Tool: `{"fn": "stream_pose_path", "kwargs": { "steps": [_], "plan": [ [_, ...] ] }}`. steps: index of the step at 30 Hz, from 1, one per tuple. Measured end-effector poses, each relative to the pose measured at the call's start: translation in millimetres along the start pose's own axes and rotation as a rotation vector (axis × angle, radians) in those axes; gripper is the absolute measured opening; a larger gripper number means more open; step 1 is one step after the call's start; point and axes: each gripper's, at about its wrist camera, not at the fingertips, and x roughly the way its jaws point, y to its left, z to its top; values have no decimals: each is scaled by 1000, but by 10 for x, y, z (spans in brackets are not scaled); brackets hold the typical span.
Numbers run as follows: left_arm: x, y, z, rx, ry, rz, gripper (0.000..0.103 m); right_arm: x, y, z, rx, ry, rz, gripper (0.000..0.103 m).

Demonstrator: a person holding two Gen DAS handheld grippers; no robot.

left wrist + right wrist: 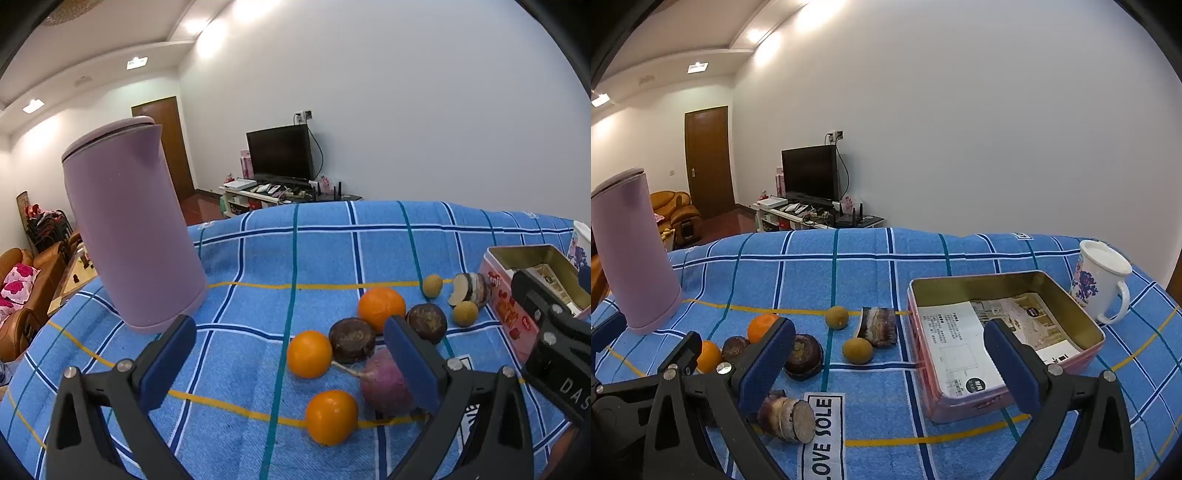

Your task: Organize fruits

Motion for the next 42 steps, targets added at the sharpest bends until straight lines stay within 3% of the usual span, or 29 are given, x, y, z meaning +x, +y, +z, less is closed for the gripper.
{"fn": "stream_pose_path", "kwargs": {
  "steps": [42],
  "plan": [
    [36, -30, -8, -9, 5, -16, 103, 17, 4, -4, 0, 3, -2, 102]
  ]
}}
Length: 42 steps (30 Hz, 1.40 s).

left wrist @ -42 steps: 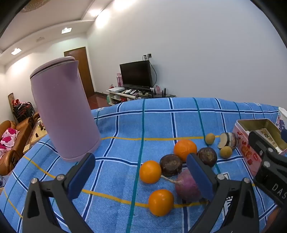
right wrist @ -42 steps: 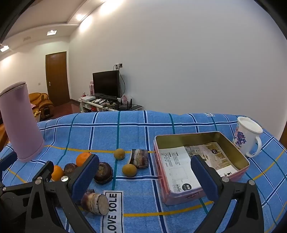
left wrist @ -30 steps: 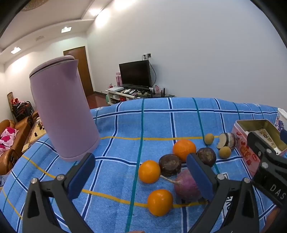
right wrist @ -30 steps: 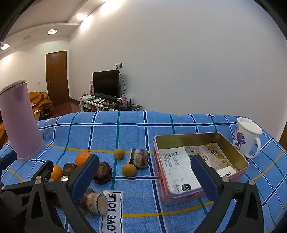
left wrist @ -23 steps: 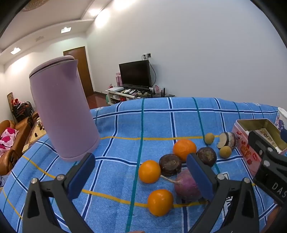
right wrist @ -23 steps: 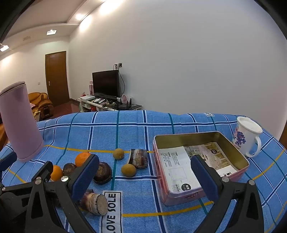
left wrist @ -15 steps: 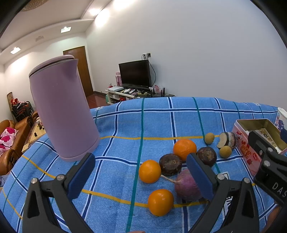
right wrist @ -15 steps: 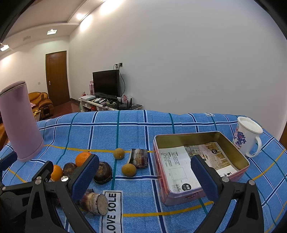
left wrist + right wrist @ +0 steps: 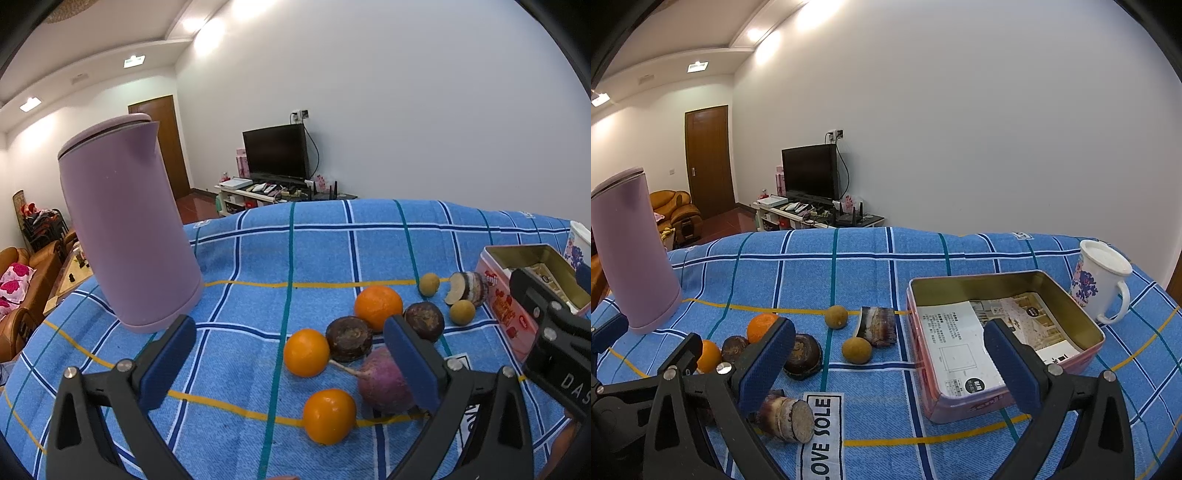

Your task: Organize fruits

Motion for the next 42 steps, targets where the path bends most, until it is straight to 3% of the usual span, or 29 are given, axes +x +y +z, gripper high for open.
{"fn": "stream_pose_path", "kwargs": {
  "steps": [10, 17, 25, 42],
  "plan": [
    [0, 20, 7, -13, -3, -13, 103, -31, 7, 0, -2, -5, 1, 102],
    [-82, 44, 1, -13, -56, -7, 102, -45, 7, 5, -1, -9, 11, 102],
    [-28, 193, 1, -65, -33, 11, 102, -42, -6, 10, -4, -10, 22, 102],
    [14, 164, -19, -43, -13, 24, 102, 5, 25, -4, -11, 10, 41, 102]
  ]
}}
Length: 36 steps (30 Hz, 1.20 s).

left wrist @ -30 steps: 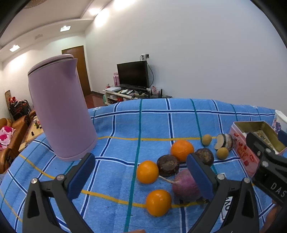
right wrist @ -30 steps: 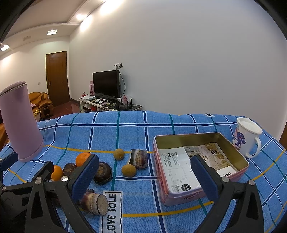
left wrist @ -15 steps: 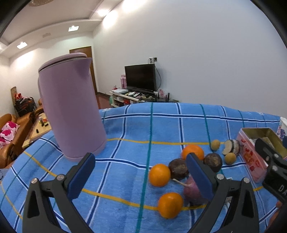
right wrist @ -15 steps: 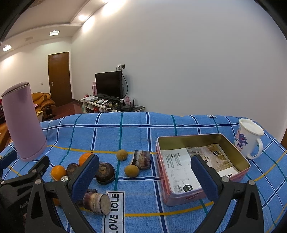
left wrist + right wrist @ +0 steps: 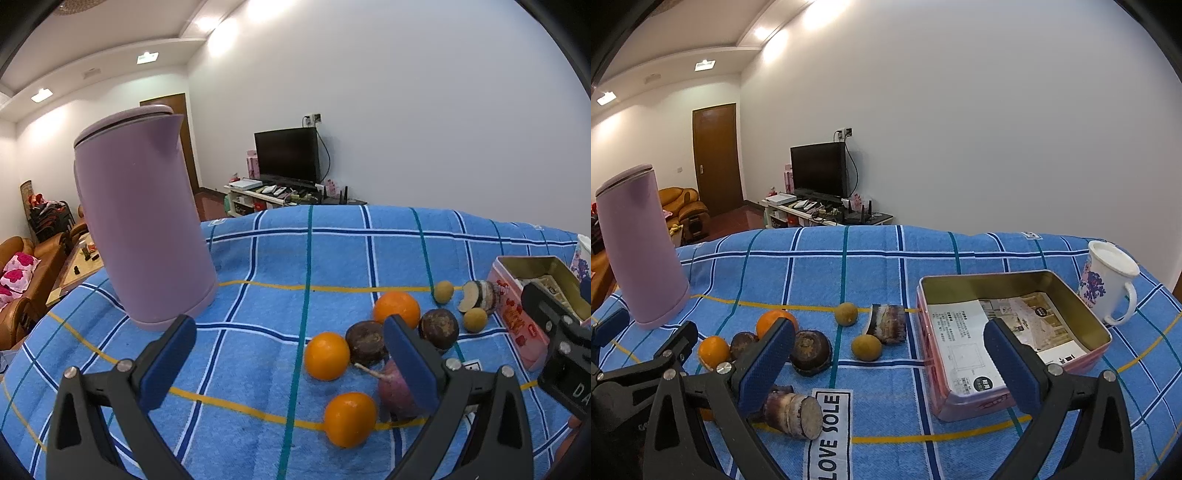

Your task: Organize fruits

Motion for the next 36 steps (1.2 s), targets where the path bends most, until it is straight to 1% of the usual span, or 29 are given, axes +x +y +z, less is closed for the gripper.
{"fn": "stream_pose_path", "kwargs": {
  "steps": [8, 14, 18, 24, 26, 27, 30, 31, 33, 34, 36],
  "plan": [
    [37, -27, -23, 24, 18, 15, 102, 3, 6, -10, -4, 9, 15, 102],
    [54, -23, -37, 27, 24, 17, 102, -24, 4, -25, 4, 6, 60, 102],
    [52, -1, -58, 16, 30, 15, 102, -73, 52, -40, -18, -13, 94, 102],
    [2, 87, -139, 6, 54, 19, 102, -125, 124, -92, -63, -20, 104, 101],
    [-22, 146, -177, 2, 68, 22, 102, -161, 108, -124, -66, -20, 110, 92],
    [-26, 177, -200, -1, 75, 25, 102, -176, 91, -143, -66, -11, 115, 83],
    [-13, 302, -259, -26, 111, 16, 102, -154, 33, -219, -51, 52, 156, 76],
    [-9, 341, -269, -37, 119, 13, 102, -139, 6, -248, -34, 80, 184, 69],
    [-10, 414, -280, -55, 126, 7, 102, -127, -4, -277, -17, 114, 226, 64],
    [-15, 439, -285, -57, 128, 4, 102, -119, 5, -292, -15, 129, 246, 64],
    [-25, 477, -312, -53, 132, -9, 102, -102, 60, -320, -32, 147, 262, 64]
  ]
}}
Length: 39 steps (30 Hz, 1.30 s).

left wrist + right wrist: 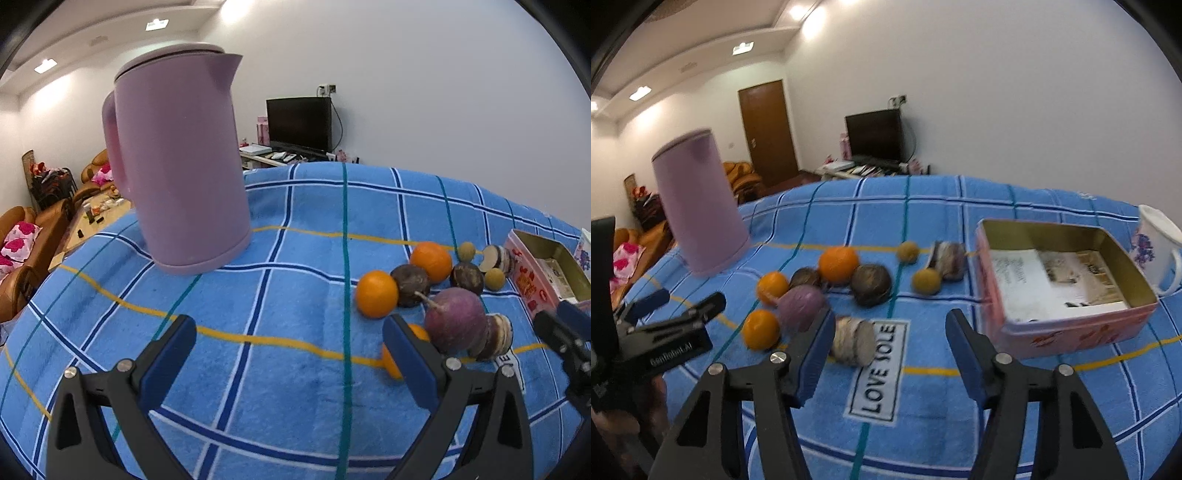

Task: Organize fruits
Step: 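Grasp the brown-and-white cylinder with the right tool while the left tool grasps an orange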

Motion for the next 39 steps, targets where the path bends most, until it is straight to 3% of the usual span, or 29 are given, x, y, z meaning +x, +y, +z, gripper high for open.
{"fn": "stream_pose_path", "kwargs": {
  "steps": [2, 15, 18, 21, 27, 31, 39],
  "plan": [
    [17, 12, -34, 14, 13, -10, 97, 58, 68, -23, -29, 35, 16, 64],
    [61, -108, -103, 53, 95, -91, 97, 615, 297, -43, -128, 239, 40, 64],
    [79, -141, -104, 66, 107, -103, 96, 708, 312, -72, -143, 269, 40, 56],
    [106, -200, -108, 83, 122, -117, 96, 726, 340, -78, -160, 271, 56, 46],
    [113, -323, -122, 128, 136, -126, 96, 672, 347, -115, -171, 259, 48, 45],
    [195, -405, -126, 143, 180, -141, 96, 504, 260, -54, -159, 190, 19, 44],
    [369, -547, -113, 151, 242, -144, 81, 279, 207, 48, -149, 69, -41, 44]
  ]
}}
